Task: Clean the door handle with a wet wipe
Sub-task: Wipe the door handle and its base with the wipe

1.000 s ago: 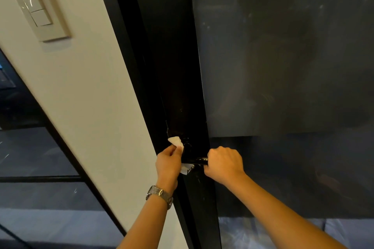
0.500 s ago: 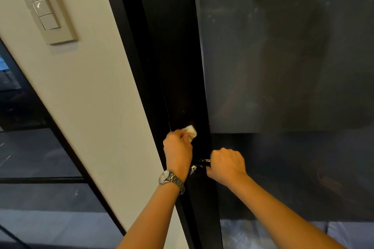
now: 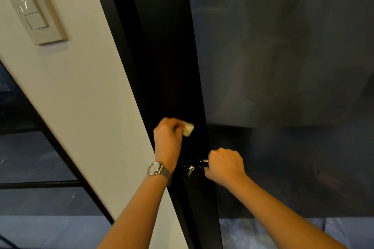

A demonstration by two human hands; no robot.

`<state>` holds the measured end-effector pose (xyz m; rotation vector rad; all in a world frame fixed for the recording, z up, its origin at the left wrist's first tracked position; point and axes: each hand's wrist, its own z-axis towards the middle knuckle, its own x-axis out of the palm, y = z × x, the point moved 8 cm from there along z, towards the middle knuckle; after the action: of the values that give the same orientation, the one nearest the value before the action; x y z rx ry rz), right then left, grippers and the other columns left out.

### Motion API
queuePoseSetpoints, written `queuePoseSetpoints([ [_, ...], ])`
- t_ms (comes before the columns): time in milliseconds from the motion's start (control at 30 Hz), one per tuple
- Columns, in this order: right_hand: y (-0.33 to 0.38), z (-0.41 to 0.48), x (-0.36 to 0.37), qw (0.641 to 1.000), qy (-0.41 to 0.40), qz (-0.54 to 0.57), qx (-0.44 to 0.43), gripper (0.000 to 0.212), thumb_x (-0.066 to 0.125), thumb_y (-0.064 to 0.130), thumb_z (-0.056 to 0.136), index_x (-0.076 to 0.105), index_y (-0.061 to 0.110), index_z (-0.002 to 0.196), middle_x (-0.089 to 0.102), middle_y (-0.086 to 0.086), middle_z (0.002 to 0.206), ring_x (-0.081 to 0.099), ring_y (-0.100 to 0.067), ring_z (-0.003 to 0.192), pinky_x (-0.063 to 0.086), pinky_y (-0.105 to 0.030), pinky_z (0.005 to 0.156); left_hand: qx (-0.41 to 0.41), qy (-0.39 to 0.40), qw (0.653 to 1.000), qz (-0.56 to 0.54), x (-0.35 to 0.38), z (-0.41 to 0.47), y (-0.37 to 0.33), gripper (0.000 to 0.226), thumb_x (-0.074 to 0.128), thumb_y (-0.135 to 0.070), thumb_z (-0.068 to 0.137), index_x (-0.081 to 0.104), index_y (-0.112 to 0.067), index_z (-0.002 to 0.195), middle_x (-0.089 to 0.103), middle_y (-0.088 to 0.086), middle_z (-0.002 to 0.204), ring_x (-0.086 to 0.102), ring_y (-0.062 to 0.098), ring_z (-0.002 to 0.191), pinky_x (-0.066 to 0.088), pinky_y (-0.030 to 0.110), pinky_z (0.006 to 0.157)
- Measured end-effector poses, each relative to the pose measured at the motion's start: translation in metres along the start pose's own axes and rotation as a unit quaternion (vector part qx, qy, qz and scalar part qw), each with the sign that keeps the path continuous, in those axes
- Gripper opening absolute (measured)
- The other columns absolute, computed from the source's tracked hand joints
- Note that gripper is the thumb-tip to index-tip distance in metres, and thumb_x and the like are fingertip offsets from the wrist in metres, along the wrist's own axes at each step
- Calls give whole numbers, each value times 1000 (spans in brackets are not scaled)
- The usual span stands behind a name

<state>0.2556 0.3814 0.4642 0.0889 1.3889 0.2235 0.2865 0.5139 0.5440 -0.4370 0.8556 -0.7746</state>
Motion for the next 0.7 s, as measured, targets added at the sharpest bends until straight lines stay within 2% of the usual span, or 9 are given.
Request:
queuePoseSetpoints([
  [100, -1, 1, 1, 1000, 2, 2, 3, 23, 52, 34, 87, 63, 13, 87, 38, 5, 59, 46, -16, 63, 23, -23, 43, 19, -76, 996, -45, -29, 20, -26, 11, 58, -3, 86, 67, -2, 92, 54, 3, 95, 46, -3, 67, 37, -5, 62],
  [167, 0, 1, 0, 1000, 3, 4, 2, 24, 52, 34, 87, 63, 13, 87, 39, 5, 60, 45, -16, 63, 26, -24, 44, 11, -89, 994, -58, -28, 18, -22, 10, 57, -3, 87, 66, -2, 91, 54, 3, 94, 49, 0, 67, 39, -3, 60],
  [300, 1, 0, 0, 1000, 8, 10, -5, 24, 54, 34, 86, 63, 12, 90, 47, 1, 72, 47, -18, 66, 29, -24, 47, -6, 5, 1000, 0, 11, -15, 18, 12, 57, -9, 88, 67, -7, 94, 63, 10, 98, 52, 2, 68, 40, -3, 64],
  [367, 1, -1, 0, 1000, 11, 16, -3, 24, 55, 35, 86, 63, 13, 91, 47, 1, 72, 46, -17, 65, 27, -23, 45, -10, 29, 999, 28, 18, -19, 26, 15, 55, -13, 90, 66, -7, 99, 64, 10, 100, 50, 0, 64, 42, -1, 60],
  [433, 1, -1, -1, 1000, 13, 20, 1, 24, 55, 35, 86, 64, 13, 92, 47, 2, 70, 48, -17, 67, 35, -26, 51, 19, 53, 996, 63, 20, -15, 17, 17, 54, -15, 91, 65, -6, 101, 63, 10, 103, 53, 5, 69, 40, 3, 55],
  [500, 1, -1, 0, 1000, 17, 18, 4, 25, 56, 35, 86, 64, 13, 93, 49, 1, 70, 55, -20, 71, 39, -29, 58, 93, 100, 986, 99, 27, -16, 3, 22, 54, -19, 91, 65, -5, 103, 61, 9, 110, 59, 14, 86, 36, 3, 69],
  [600, 1, -1, -2, 1000, 19, 11, 10, 25, 56, 36, 86, 63, 13, 95, 64, -5, 88, 63, -24, 83, 39, -30, 60, 183, 200, 946, 178, 46, -25, -4, 28, 50, -21, 92, 61, -9, 116, 51, 4, 127, 52, 18, 112, 37, 13, 88],
  [633, 2, -1, -2, 1000, 19, 8, 10, 25, 56, 36, 86, 63, 13, 95, 65, -5, 91, 63, -24, 84, 39, -30, 60, 195, 208, 941, 180, 47, -27, -2, 28, 50, -19, 92, 60, -11, 117, 51, 3, 128, 50, 17, 114, 36, 13, 89],
  [700, 3, -2, -2, 1000, 20, -2, 11, 25, 56, 35, 86, 63, 13, 94, 64, -6, 89, 63, -24, 83, 39, -30, 59, 168, 151, 968, 112, 37, -27, 2, 24, 53, -15, 91, 64, -12, 112, 56, -2, 118, 54, 10, 104, 35, 3, 85],
])
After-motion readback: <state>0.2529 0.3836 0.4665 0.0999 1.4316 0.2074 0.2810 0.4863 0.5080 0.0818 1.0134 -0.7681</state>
